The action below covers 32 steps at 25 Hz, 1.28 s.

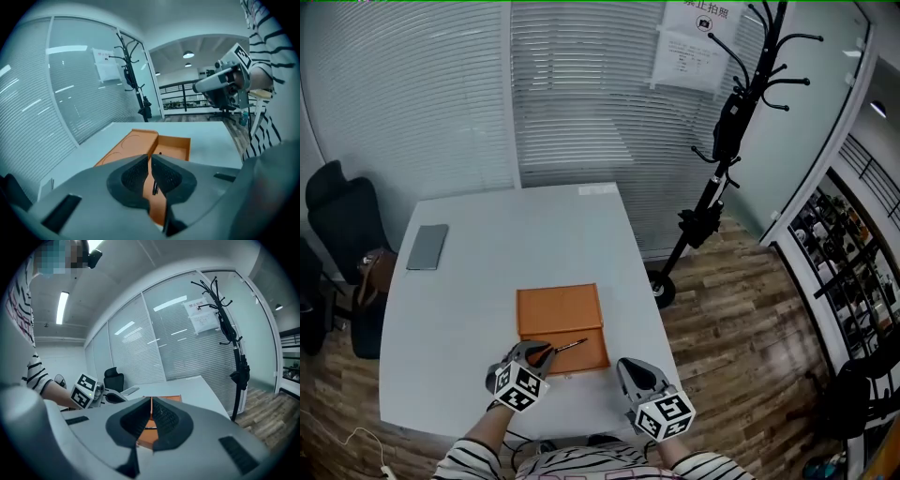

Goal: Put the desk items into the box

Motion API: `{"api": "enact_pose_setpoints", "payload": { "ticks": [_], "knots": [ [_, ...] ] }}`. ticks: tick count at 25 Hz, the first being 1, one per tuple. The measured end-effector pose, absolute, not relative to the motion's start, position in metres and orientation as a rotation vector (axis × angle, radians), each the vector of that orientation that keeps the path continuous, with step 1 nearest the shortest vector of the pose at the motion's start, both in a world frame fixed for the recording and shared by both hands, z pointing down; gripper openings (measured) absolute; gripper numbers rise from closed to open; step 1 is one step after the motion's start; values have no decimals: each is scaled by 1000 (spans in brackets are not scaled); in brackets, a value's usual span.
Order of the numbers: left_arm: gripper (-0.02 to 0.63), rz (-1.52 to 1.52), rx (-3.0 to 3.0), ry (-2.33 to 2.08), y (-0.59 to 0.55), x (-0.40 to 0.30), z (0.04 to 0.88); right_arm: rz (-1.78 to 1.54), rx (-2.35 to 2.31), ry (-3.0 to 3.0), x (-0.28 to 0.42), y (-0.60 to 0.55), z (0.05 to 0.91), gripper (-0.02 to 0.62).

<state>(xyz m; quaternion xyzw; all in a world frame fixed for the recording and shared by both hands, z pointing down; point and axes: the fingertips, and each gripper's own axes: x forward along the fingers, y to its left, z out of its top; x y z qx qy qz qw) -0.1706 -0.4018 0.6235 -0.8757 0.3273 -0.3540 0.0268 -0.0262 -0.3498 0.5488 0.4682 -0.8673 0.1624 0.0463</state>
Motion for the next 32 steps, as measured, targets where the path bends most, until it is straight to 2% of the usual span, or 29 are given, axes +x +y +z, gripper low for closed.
{"api": "enact_pose_setpoints", "payload": {
  "ticks": [14, 32],
  "knots": [
    [21, -581, -2895, 1123, -348, -224, 547, 462, 1625, -2551, -58, -299, 536, 26],
    [21, -408, -2997, 1113, -253, -280, 538, 411, 1748, -2464, -107, -226, 542, 25]
  ]
}}
